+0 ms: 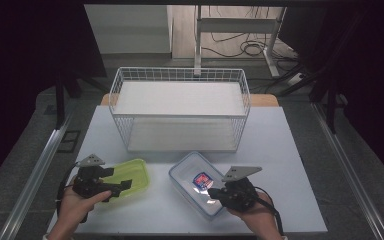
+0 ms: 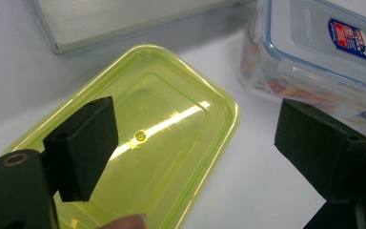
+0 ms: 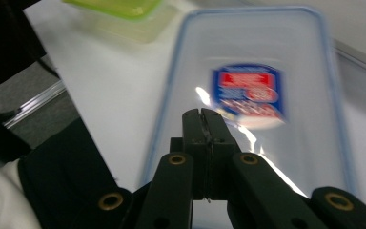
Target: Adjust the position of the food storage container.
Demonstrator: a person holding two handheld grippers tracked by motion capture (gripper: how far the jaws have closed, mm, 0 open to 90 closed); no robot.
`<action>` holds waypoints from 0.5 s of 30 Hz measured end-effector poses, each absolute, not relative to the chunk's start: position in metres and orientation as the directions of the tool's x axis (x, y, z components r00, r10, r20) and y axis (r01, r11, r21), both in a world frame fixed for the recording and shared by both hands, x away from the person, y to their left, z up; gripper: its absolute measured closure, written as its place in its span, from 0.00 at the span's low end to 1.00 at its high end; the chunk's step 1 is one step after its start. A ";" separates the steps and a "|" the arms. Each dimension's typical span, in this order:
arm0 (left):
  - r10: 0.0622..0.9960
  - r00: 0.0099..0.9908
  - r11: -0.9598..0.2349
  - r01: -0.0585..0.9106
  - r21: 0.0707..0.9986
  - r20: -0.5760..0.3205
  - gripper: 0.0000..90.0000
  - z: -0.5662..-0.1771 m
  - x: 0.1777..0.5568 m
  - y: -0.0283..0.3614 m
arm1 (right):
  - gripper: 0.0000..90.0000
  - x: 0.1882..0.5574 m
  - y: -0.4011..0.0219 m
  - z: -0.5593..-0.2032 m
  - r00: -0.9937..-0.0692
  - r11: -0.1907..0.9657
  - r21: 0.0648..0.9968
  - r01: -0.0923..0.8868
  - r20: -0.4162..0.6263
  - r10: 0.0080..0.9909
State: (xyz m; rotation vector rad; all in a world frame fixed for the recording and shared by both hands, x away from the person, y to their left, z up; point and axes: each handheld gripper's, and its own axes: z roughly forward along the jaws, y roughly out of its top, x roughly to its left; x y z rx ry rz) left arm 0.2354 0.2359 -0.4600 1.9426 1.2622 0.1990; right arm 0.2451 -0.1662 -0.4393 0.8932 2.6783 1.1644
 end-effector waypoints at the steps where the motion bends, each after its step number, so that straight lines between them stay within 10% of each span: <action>1: 0.826 0.491 -0.188 0.702 0.687 -0.275 0.16 -0.460 0.235 0.236 | 0.99 0.245 -0.166 -0.439 -0.825 0.539 0.693 0.479 0.146 0.545; 15: 0.828 0.487 -0.186 0.706 0.684 -0.277 0.16 -0.462 0.235 0.237 | 0.99 0.223 -0.111 -0.470 -0.901 0.709 0.581 0.399 0.105 0.422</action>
